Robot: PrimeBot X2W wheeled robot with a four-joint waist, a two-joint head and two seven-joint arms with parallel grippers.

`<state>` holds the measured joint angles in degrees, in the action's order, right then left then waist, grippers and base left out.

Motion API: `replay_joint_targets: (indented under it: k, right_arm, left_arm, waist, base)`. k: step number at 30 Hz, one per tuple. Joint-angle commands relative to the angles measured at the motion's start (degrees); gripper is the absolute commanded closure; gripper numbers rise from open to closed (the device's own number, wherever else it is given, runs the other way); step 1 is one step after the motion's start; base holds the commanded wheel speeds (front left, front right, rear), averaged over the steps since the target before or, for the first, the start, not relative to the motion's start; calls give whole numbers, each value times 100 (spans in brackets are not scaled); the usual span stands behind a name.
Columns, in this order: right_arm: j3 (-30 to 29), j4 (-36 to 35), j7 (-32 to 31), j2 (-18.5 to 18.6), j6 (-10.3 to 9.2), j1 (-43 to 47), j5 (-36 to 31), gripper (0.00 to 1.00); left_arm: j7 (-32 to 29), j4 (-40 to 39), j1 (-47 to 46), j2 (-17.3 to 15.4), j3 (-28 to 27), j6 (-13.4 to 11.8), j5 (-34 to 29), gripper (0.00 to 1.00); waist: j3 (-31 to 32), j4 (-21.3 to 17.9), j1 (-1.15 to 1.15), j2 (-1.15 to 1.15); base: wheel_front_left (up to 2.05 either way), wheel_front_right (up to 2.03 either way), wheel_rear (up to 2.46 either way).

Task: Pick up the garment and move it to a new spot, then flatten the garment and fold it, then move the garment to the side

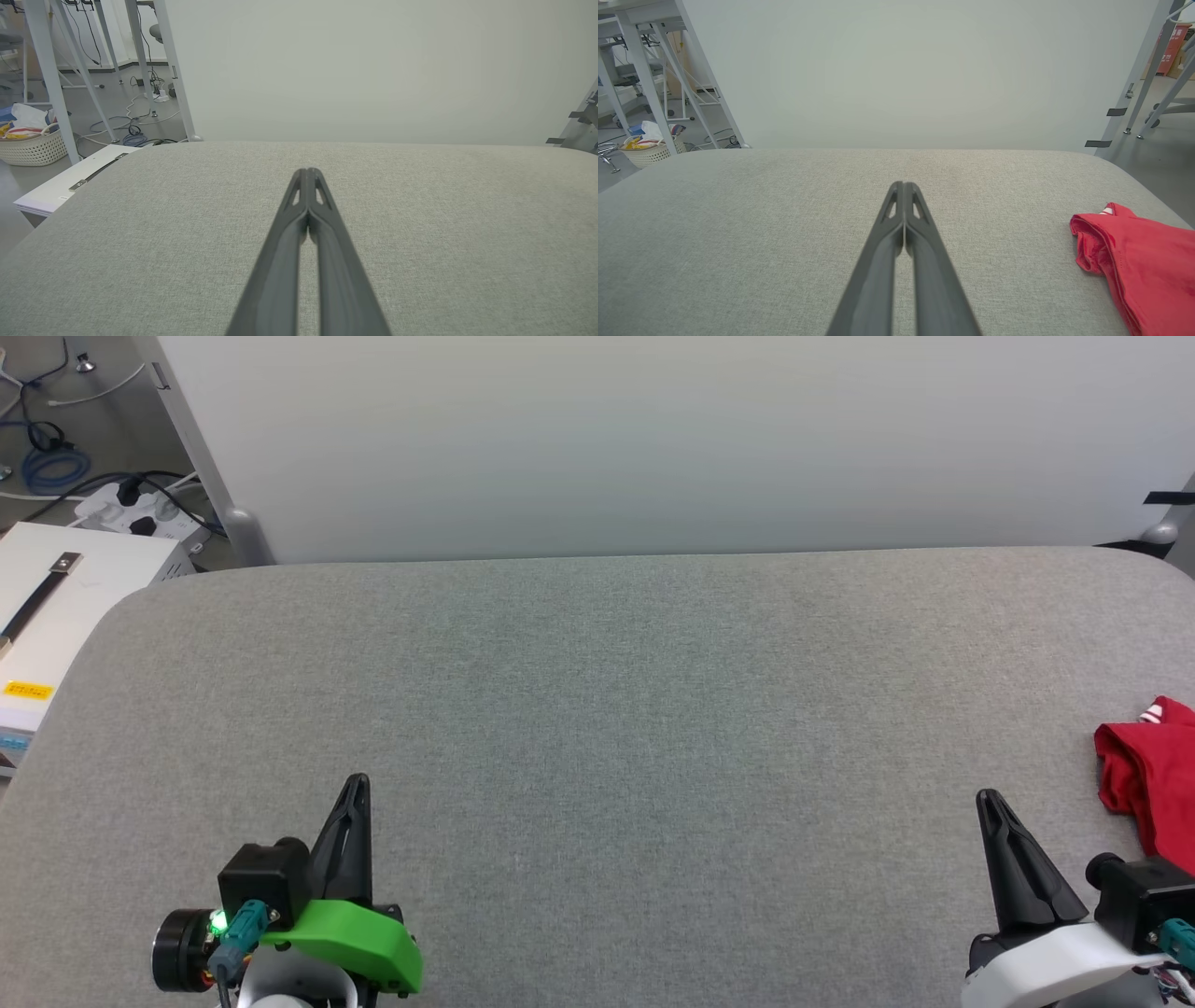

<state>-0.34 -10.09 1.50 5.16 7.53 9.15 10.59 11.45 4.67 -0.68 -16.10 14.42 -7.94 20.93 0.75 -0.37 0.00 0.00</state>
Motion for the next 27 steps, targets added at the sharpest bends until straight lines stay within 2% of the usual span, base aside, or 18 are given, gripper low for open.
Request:
replay_joint_targets:
  k: [1, 27]
  right_arm:
    - [1, 47, -17, -23, -1, -118, -84, 100]
    - [9, 306, -53, -78, -2, -333, -346, 100]
  left_arm:
    - [-44, -39, 17, 56, -60, 42, -99, 100]
    - [-341, -154, 31, 398, -433, 245, -637, 100]
  waist:
    - [-1, 1, 0, 0]
    - [-21, 10, 0, 0]
  base:
    - [0, 0, 0]
    - [0, 0, 0]
